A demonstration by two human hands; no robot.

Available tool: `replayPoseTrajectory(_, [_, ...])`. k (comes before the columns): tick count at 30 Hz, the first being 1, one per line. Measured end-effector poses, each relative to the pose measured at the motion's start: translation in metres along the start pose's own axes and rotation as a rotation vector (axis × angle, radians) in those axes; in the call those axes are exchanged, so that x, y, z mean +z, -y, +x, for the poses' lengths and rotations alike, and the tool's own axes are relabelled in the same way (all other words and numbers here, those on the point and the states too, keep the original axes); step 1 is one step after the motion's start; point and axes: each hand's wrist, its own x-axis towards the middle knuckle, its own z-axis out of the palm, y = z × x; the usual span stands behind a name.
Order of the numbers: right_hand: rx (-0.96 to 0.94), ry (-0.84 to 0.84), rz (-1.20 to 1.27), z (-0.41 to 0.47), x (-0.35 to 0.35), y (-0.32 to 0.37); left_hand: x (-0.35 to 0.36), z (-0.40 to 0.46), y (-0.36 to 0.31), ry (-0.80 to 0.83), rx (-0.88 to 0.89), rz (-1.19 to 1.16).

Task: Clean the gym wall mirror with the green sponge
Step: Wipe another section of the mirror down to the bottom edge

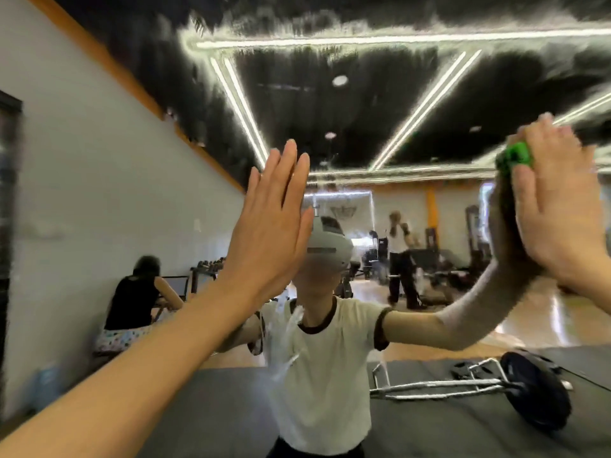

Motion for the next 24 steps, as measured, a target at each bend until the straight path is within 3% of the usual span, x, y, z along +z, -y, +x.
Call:
replayPoseTrajectory(2, [0.232,-0.056,0.008,0.001,0.003,0.018,0.001,0.0,0.0,-0.003,0.001,0.006])
replayPoseTrajectory(3, [0.253,-0.08,0.022,0.004,0.007,0.044,0.002,0.0,0.0,-0.002,-0.003,0.009])
replayPoseTrajectory(5, [0.05,-0.106,0.088,0.003,0.021,0.112,0.002,0.001,-0.001,0.01,-0.015,-0.001])
replayPoseTrajectory(7, [-0.304,-0.044,0.12,-0.006,0.038,0.168,-0.003,0.002,-0.002,0.028,-0.02,-0.067])
replayPoseTrajectory(9, [-0.506,0.048,0.098,-0.005,0.035,0.17,-0.014,0.001,0.003,0.059,0.004,-0.128])
replayPoseTrajectory(10, [-0.512,0.088,0.098,-0.007,0.028,0.152,-0.022,-0.003,0.009,0.062,0.024,-0.117])
replayPoseTrajectory(12, [-0.361,0.117,0.175,-0.02,0.014,0.103,-0.037,-0.017,0.031,0.047,0.033,-0.032])
replayPoseTrajectory(14, [-0.012,0.032,0.31,-0.041,0.001,0.059,-0.049,-0.038,0.059,0.038,-0.02,0.044])
replayPoseTrajectory(16, [0.244,-0.1,0.351,-0.049,-0.003,0.053,-0.053,-0.054,0.078,0.04,-0.073,0.057])
replayPoseTrajectory(17, [0.273,-0.144,0.353,-0.048,0.001,0.066,-0.052,-0.059,0.083,0.043,-0.085,0.052])
replayPoseTrajectory(20, [0.1,-0.127,0.313,-0.032,0.025,0.138,-0.046,-0.061,0.085,0.011,-0.085,0.076])
replayPoseTrajectory(24, [-0.474,0.037,0.12,-0.015,0.044,0.19,-0.044,-0.06,0.086,-0.024,-0.068,0.096])
